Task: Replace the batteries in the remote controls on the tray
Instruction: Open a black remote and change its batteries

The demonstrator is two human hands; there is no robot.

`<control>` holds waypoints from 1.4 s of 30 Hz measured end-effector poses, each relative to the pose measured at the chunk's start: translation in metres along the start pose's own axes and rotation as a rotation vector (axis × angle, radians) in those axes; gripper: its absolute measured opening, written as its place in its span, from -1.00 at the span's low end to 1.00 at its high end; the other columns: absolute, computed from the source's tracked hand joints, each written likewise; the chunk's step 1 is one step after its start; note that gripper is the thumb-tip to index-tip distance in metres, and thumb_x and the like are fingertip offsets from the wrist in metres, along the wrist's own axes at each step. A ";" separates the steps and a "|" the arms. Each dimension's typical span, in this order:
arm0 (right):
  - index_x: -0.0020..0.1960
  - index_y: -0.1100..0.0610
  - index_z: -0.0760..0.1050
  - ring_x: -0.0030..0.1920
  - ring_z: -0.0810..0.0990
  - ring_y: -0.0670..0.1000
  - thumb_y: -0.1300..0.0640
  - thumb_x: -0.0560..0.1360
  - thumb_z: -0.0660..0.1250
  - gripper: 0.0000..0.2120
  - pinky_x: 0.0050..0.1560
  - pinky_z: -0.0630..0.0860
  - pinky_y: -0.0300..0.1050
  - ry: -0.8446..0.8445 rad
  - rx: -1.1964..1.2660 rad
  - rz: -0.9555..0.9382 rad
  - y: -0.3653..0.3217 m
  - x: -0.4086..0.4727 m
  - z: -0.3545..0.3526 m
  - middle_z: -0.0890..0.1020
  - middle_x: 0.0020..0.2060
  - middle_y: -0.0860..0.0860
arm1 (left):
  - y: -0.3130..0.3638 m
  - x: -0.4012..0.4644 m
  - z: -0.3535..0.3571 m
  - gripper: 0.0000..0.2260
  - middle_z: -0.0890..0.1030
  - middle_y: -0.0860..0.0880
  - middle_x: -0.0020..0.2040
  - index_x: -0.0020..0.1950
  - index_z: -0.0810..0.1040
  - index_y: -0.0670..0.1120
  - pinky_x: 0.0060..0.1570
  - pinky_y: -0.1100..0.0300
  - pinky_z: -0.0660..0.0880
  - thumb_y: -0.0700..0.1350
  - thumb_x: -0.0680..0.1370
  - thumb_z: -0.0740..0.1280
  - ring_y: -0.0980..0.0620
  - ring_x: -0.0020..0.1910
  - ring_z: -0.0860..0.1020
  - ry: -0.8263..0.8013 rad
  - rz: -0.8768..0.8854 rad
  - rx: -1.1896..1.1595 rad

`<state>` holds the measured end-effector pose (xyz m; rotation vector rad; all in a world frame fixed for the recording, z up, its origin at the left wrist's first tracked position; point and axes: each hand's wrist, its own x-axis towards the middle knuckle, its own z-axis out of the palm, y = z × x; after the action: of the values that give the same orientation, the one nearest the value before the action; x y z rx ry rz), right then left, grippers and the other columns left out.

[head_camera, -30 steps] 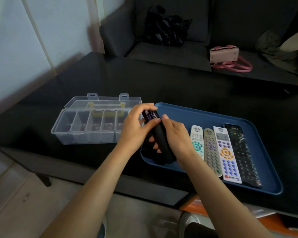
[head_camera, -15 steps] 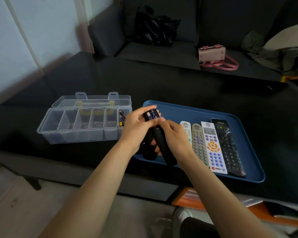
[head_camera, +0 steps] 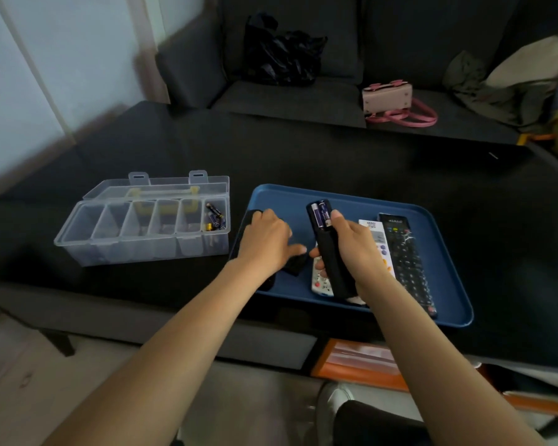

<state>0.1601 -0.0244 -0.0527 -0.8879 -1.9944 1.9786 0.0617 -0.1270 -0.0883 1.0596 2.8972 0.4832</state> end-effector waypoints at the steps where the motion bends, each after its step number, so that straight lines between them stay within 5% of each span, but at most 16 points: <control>1: 0.01 0.27 0.44 -0.54 0.49 0.07 -0.02 0.65 0.07 -0.64 -0.54 0.47 -0.20 -0.006 -0.002 0.002 0.000 0.000 0.000 0.59 -0.35 0.24 | 0.004 -0.001 0.000 -0.64 0.43 -0.13 0.14 0.03 0.59 -0.13 0.11 0.04 0.39 0.14 0.46 0.35 -0.14 0.21 0.33 -0.053 -0.018 0.087; 5: 0.01 0.22 0.43 -0.49 0.52 0.09 -0.01 0.65 0.06 -0.69 -0.48 0.49 -0.15 -0.001 -0.019 -0.010 0.001 0.001 -0.003 0.61 -0.30 0.24 | 0.013 0.000 0.005 -0.63 0.37 -0.13 0.17 0.12 0.53 -0.13 0.13 0.08 0.36 0.07 0.44 0.40 -0.12 0.20 0.29 -0.080 -0.066 0.098; 8: -0.01 0.18 0.42 -0.48 0.53 0.07 0.04 0.65 0.08 -0.76 -0.45 0.49 -0.14 0.005 -0.024 -0.016 -0.001 0.004 -0.005 0.61 -0.30 0.21 | 0.012 0.002 0.003 -0.78 0.44 -0.11 0.05 -0.06 0.52 -0.10 0.08 0.07 0.38 0.03 0.46 0.40 -0.12 0.16 0.35 -0.078 -0.072 -0.038; 12: 0.09 0.22 0.43 -0.46 0.56 0.06 0.12 0.60 0.19 -0.83 -0.40 0.52 -0.11 -0.030 -0.038 0.019 0.001 0.004 -0.008 0.63 -0.32 0.18 | 0.007 -0.002 -0.011 -0.83 0.57 -0.11 -0.13 -0.08 0.41 -0.12 -0.17 0.05 0.49 -0.04 0.54 0.31 -0.04 -0.18 0.57 0.012 -0.084 -0.372; 15: 0.17 0.22 0.37 -0.49 0.58 0.03 0.20 0.56 0.27 -0.79 -0.42 0.54 -0.12 -0.088 -0.082 0.020 0.004 0.002 -0.007 0.63 -0.32 0.17 | 0.001 -0.012 -0.023 -0.94 0.62 -0.12 -0.15 0.02 0.33 -0.08 -0.44 0.23 0.53 -0.13 0.61 0.19 0.04 -0.44 0.60 0.101 -0.125 -0.724; 19: 0.10 0.19 0.38 -0.50 0.57 0.03 0.25 0.56 0.28 -0.85 -0.47 0.52 -0.14 -0.186 -0.109 0.018 0.005 0.001 -0.001 0.63 -0.32 0.16 | -0.008 -0.019 -0.028 -0.80 0.61 -0.01 -0.13 0.20 0.43 -0.04 -0.35 0.31 0.50 -0.22 0.61 0.14 0.13 -0.37 0.57 0.092 -0.035 -0.857; 24: 0.03 0.14 0.44 -0.50 0.58 0.04 0.20 0.56 0.30 -0.93 -0.50 0.54 -0.15 -0.241 -0.104 0.045 0.002 -0.001 0.003 0.66 -0.32 0.14 | -0.017 -0.019 -0.033 -0.84 0.50 -0.01 -0.15 0.00 0.49 0.06 -0.31 0.31 0.32 -0.11 0.62 0.12 0.18 -0.31 0.38 0.078 -0.150 -1.106; 27: 0.04 0.18 0.52 -0.54 0.58 0.02 0.12 0.53 0.34 -0.85 -0.50 0.55 -0.13 -0.301 -0.182 0.018 -0.004 -0.006 0.000 0.65 -0.34 0.11 | -0.025 -0.022 -0.037 -0.83 0.55 0.05 -0.07 0.10 0.51 0.03 -0.23 0.39 0.42 -0.06 0.62 0.14 0.23 -0.22 0.48 0.122 -0.038 -1.039; 31: -0.01 0.14 0.54 -0.54 0.57 -0.07 0.25 0.37 0.50 -0.76 -0.49 0.55 -0.21 -0.353 -0.398 -0.095 -0.010 -0.008 -0.004 0.61 -0.37 0.02 | -0.036 -0.027 -0.043 -0.70 0.55 0.10 0.13 0.24 0.52 0.05 0.17 0.29 0.41 -0.09 0.51 0.35 0.22 0.13 0.50 0.065 0.082 -0.839; 35: 0.03 0.12 0.61 -0.42 0.61 -0.11 0.26 0.37 0.50 -0.76 -0.37 0.51 -0.30 -0.330 -0.584 -0.264 -0.009 -0.001 -0.006 0.65 -0.30 0.00 | -0.041 -0.032 -0.048 -0.66 0.51 0.24 0.07 0.21 0.53 0.10 0.15 0.36 0.36 -0.09 0.45 0.42 0.26 0.11 0.47 -0.001 0.152 -0.640; 38: 0.10 -0.02 0.63 -0.16 0.64 -0.02 0.15 0.36 0.49 -0.69 -0.10 0.51 -0.14 -0.324 -0.777 -0.345 -0.005 0.004 -0.007 0.69 -0.17 -0.01 | -0.042 -0.034 -0.049 -0.63 0.51 0.21 0.09 0.22 0.53 0.05 0.10 0.52 0.30 -0.15 0.43 0.44 0.33 0.07 0.44 -0.013 0.231 -0.526; 42: 0.17 -0.07 0.57 -0.09 0.58 -0.08 0.09 0.36 0.49 -0.61 -0.08 0.44 -0.21 -0.346 -0.904 -0.376 -0.003 0.006 -0.008 0.62 -0.13 -0.13 | -0.042 -0.036 -0.050 -0.61 0.46 0.20 0.10 0.26 0.52 0.00 0.02 0.68 0.17 -0.15 0.44 0.43 0.39 0.06 0.35 -0.033 0.283 -0.419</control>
<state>0.1585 -0.0136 -0.0504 -0.2290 -3.0347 1.0331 0.0572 -0.1939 -0.0563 1.3781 2.4584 1.0146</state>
